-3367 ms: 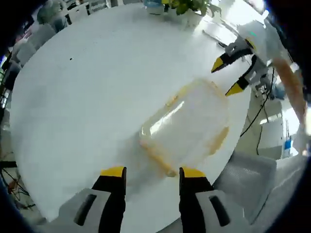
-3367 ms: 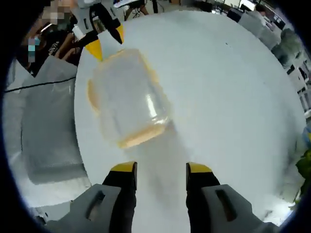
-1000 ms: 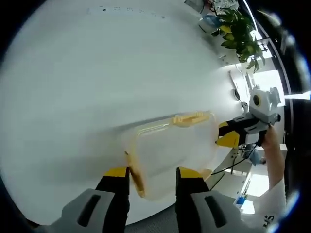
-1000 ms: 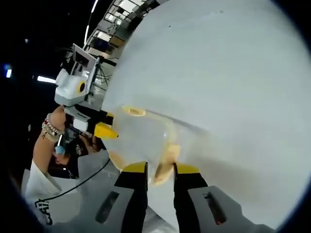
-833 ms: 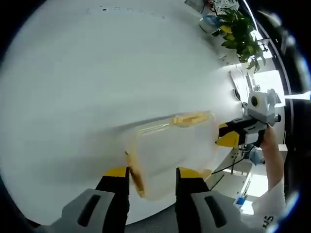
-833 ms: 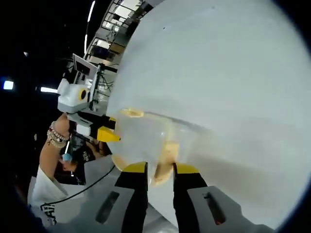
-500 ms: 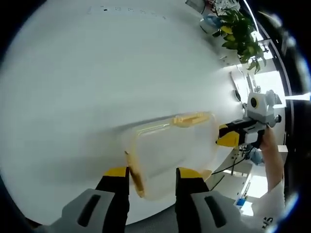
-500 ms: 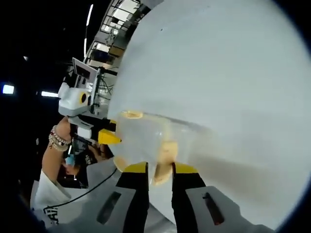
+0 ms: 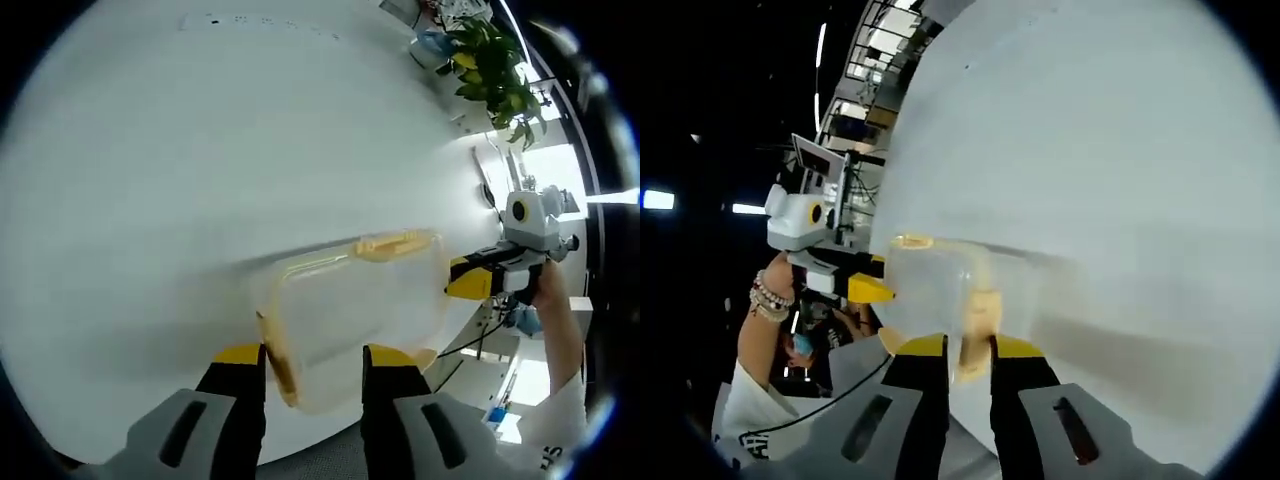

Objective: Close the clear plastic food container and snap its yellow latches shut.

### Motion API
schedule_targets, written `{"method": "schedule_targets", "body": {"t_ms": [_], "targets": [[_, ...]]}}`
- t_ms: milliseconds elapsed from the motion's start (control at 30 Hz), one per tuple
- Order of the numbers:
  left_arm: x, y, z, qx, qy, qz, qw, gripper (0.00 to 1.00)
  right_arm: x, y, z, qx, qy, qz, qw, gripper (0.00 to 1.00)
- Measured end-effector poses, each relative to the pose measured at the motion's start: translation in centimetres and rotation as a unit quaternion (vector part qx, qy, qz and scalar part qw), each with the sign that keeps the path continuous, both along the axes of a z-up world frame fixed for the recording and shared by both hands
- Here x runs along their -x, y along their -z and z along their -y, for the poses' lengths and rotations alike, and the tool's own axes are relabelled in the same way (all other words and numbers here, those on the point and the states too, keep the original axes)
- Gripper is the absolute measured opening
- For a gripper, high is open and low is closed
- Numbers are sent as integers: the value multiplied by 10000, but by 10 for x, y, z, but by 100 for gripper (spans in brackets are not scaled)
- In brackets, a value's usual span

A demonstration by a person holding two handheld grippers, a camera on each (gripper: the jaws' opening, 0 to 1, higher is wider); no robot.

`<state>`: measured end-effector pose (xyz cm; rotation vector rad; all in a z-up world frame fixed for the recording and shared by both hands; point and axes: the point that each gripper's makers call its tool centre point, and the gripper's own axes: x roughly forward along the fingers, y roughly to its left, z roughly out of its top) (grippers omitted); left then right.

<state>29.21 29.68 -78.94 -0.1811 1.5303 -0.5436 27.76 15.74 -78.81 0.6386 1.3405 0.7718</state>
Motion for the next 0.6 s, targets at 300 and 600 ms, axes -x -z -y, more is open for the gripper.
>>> {"method": "schedule_targets", "body": {"t_ms": [300, 600], "targets": [[-4, -1, 1, 110, 404, 471, 9980, 34, -3, -4, 1, 224, -181, 537, 9981, 14], [-5, -4, 3, 118, 590, 1012, 9930, 38, -11, -6, 4, 701, -387, 1008, 9917, 20]]}}
